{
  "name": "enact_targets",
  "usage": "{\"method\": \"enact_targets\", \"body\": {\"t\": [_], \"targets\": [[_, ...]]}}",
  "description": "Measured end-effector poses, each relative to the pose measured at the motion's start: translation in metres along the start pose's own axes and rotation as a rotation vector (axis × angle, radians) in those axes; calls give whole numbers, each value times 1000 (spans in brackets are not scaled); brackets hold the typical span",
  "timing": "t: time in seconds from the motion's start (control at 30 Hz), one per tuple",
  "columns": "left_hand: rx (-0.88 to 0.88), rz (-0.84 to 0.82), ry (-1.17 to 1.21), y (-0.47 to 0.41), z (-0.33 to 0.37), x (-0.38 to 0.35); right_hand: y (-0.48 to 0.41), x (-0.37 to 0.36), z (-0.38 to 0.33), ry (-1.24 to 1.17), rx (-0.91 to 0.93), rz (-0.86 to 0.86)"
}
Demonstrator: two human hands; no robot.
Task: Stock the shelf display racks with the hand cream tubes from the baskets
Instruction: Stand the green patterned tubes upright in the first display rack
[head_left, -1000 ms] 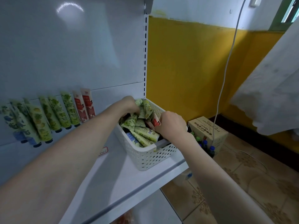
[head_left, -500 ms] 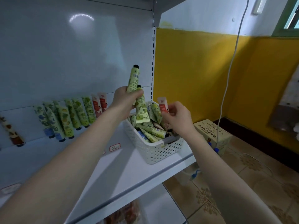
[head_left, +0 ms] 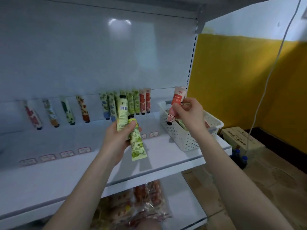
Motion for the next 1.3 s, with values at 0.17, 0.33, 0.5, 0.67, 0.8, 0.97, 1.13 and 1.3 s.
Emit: {"method": "enact_targets", "body": {"t": [0.17,0.33,0.5,0.67,0.8,0.97,1.13,1.3], "targets": [[81,120,84,24,-17,63,12,-45,9,3,-54,-67],[59,160,121,28,-26,101,11,-78,16,55,-6,-103],[43,142,127,20,-36,114,-7,-88,26,133,-10,-64],[38,135,129,5,-42,114,-32,-95,30,111,42,6],[35,135,157,-7,-46,112,-52,-109,36,143,30,-10],[34,109,172,-14,-49,105,-60,-127,49,205,71,-68],[29,97,185,-16,-51,101,-62,-133,65,234,64,-96],[41,94,230,-19,-57,101,-67,-135,69,227,50,-98]]}}
Point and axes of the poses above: each hand's wrist, its own y-axis away from the middle knuckle, its own x-axis out of the back of the hand, z = x × y, the point moved 8 cm from there along -y, towards the middle knuckle, and after that the axes turned 10 degrees about x, right-handed, at the moved point
